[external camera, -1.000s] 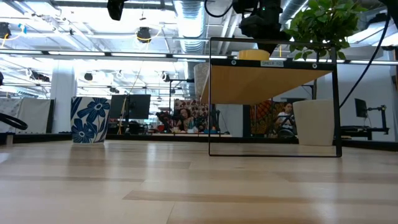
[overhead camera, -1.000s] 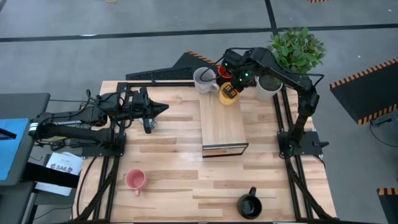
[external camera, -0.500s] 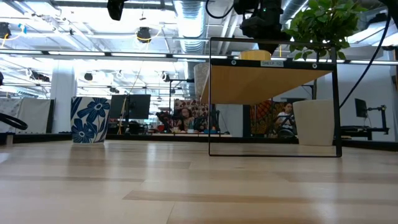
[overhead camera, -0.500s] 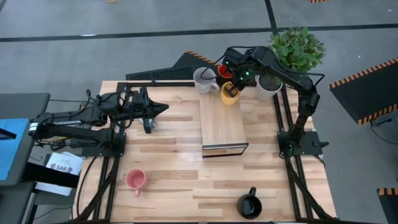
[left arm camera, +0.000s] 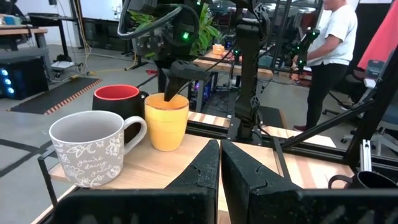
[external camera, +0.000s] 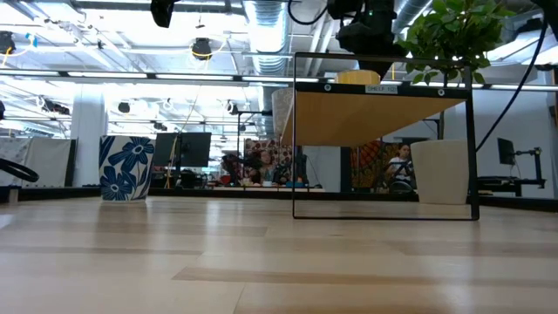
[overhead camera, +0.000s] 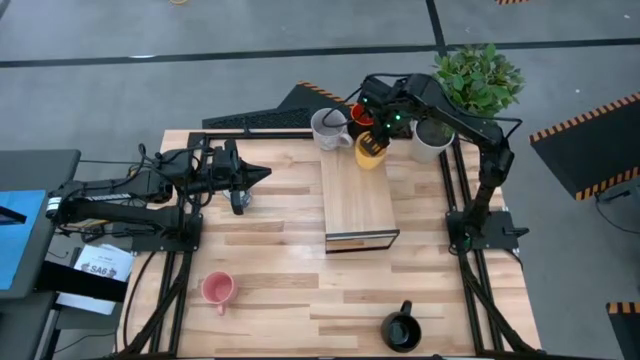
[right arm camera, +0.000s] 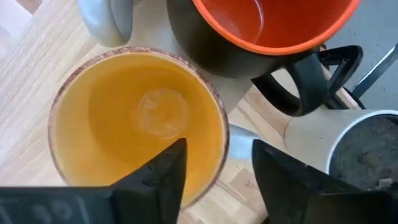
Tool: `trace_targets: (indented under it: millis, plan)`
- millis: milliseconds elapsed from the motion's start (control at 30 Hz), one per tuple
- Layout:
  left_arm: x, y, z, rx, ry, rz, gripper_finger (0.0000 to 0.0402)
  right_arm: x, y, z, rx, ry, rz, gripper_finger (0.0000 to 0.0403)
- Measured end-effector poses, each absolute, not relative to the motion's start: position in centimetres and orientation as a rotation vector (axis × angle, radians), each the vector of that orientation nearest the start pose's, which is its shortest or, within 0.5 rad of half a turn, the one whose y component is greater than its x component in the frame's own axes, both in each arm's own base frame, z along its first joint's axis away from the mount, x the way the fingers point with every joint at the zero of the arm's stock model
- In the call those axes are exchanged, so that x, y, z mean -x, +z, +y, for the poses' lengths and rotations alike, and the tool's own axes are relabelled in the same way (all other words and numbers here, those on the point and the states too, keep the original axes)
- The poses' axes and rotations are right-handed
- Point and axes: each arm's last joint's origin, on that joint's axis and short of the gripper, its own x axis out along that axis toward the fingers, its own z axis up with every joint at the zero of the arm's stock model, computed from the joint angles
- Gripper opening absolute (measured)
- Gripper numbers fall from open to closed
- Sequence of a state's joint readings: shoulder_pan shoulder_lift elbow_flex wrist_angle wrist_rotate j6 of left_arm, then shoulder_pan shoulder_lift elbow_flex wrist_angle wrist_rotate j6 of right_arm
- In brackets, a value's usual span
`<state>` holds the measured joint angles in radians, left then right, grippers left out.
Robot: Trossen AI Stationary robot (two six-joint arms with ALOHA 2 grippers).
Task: Place coffee mugs
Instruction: Put the white patterned mug on the shelf
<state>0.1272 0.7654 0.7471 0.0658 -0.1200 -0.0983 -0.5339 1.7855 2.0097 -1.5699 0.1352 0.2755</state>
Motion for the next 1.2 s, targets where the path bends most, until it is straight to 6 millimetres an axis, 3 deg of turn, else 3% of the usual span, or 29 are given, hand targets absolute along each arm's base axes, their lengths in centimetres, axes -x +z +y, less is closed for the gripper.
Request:
trace_targets:
  millis: [233,333,533,700,767,900,1067,1200]
  plan:
    - [-17.0,34.7,2.5,0.099,0.245,-0.060,0.0000,-27.3,41.2,-16.5,-0.466,-0.731,1.139,0.0232]
    - [-17.0,34.7,2.5,0.115,0.243,-0.062,0.0000,-27.1,42.8,-15.5,-0.475,-0.635,1.071,0.0231]
    - [-17.0,34.7,2.5,0.110,0.234,-0.064,0.0000,-26.1,46.7,-8.9,-0.290,-0.362,0.852,0.0227]
    - [-17.0,34.7,2.5,0.116,0.235,-0.065,0.0000,-23.4,47.9,-3.7,-0.207,-0.279,0.661,0.0224]
    - [-17.0,34.7,2.5,0.116,0.235,-0.065,0.0000,-22.2,47.3,-2.1,-0.202,-0.265,0.592,0.0223]
    - [-17.0,34.7,2.5,0.117,0.235,-0.064,0.0000,-20.4,43.6,0.0,-0.232,-0.309,0.515,0.0223]
    - [-17.0,34.6,2.5,0.118,0.238,-0.062,0.0000,-19.0,39.1,0.9,-0.352,-0.288,0.344,0.0223]
    - [-17.0,34.6,2.5,0.119,0.245,-0.063,0.0000,-19.2,38.0,1.0,-0.378,-0.233,0.132,0.0223]
